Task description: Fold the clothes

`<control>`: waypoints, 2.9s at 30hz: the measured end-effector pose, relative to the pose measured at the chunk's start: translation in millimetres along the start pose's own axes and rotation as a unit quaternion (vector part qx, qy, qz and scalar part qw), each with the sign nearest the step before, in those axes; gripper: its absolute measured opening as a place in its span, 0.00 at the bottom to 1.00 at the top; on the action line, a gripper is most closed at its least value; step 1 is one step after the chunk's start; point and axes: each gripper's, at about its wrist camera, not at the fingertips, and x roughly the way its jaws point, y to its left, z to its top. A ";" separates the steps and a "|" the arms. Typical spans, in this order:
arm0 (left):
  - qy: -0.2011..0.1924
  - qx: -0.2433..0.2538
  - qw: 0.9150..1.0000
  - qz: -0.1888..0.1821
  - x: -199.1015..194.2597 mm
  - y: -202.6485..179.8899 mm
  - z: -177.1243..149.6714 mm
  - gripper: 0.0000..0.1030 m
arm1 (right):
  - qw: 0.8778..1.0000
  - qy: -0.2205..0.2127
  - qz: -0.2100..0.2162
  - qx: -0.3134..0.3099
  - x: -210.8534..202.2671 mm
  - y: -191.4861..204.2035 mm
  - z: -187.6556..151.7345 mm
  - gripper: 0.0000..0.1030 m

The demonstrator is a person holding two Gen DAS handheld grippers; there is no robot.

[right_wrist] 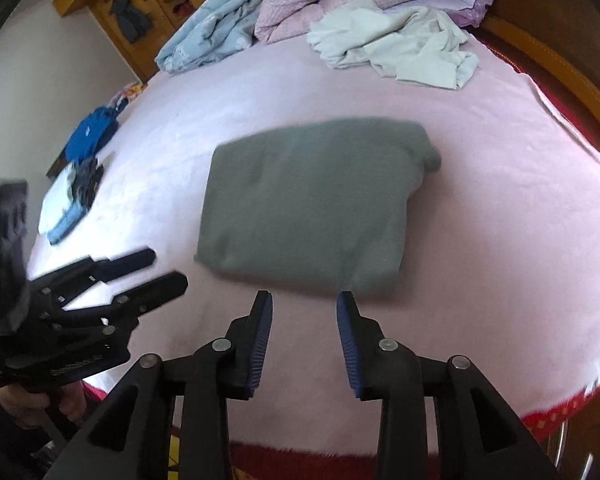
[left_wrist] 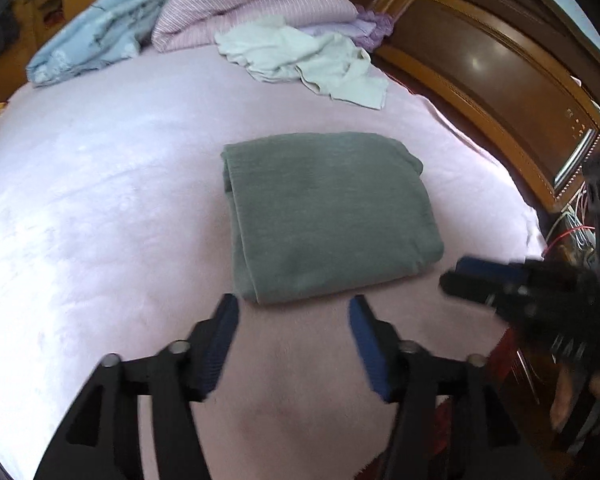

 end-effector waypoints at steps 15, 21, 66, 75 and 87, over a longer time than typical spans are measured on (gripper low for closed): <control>-0.015 0.008 1.000 0.022 -51.0 -6.4 -48.6 0.55 | 1.000 0.002 -0.006 -0.003 -18.4 9.4 -26.3 0.37; -0.005 0.008 1.000 0.030 -46.8 -5.0 -55.0 0.56 | 1.000 0.015 0.006 0.024 -10.9 -2.1 -29.1 0.38; 0.006 -0.027 0.999 0.044 4.2 30.2 24.8 0.70 | 0.968 0.030 0.122 0.217 60.3 -101.2 51.8 0.58; -0.043 -0.006 0.996 0.076 -22.5 9.5 27.0 0.70 | 0.970 0.035 0.115 0.213 61.5 -101.1 53.2 0.58; -0.064 -0.026 0.995 0.074 -39.8 9.3 28.9 0.70 | 0.969 0.040 0.113 0.215 63.2 -100.0 54.6 0.59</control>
